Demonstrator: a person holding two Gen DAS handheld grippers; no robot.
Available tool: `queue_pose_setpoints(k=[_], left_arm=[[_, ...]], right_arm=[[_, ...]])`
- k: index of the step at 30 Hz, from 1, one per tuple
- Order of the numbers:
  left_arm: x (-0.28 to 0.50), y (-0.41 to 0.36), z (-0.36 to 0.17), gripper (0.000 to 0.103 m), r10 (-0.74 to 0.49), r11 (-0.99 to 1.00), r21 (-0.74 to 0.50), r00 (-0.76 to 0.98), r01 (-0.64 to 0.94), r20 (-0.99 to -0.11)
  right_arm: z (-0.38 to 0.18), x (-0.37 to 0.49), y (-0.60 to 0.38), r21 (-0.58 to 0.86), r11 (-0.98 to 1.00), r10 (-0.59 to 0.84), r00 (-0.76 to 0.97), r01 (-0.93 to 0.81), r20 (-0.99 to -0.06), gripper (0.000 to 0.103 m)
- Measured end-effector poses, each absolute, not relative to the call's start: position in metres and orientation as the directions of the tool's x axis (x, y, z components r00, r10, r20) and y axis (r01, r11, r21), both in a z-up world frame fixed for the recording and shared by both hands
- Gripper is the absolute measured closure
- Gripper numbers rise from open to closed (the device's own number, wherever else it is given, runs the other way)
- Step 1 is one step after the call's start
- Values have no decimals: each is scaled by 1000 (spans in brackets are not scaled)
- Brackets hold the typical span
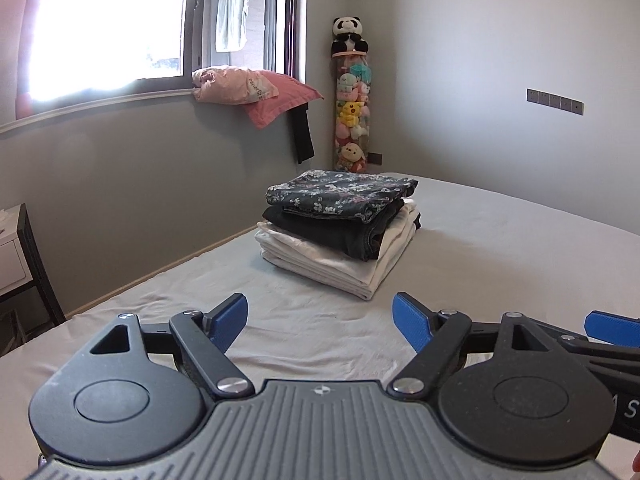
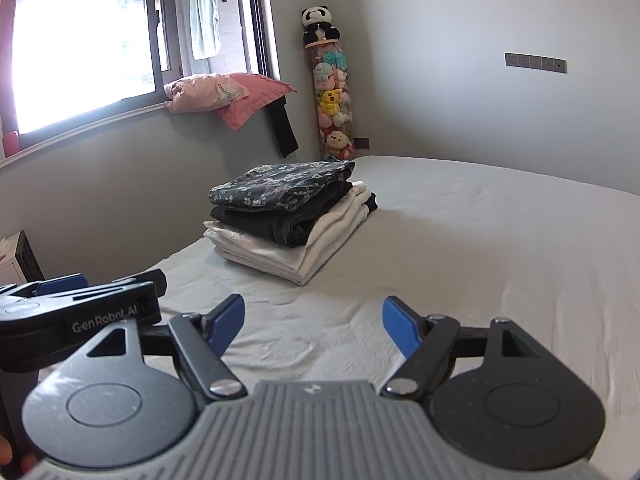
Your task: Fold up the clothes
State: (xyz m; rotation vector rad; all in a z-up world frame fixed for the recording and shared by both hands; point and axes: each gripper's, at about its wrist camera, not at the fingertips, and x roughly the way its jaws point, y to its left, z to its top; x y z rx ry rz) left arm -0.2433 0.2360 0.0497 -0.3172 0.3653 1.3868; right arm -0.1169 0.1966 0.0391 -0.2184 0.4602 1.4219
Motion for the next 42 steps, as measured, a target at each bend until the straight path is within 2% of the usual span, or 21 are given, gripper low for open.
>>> queue_pose_setpoints(k=[42], left_arm=[[-251,242,53,9,865,141,-24,135,-990,-483]], right_arm=[[37,-127,204,98,169,894,111,-981,-434,23]])
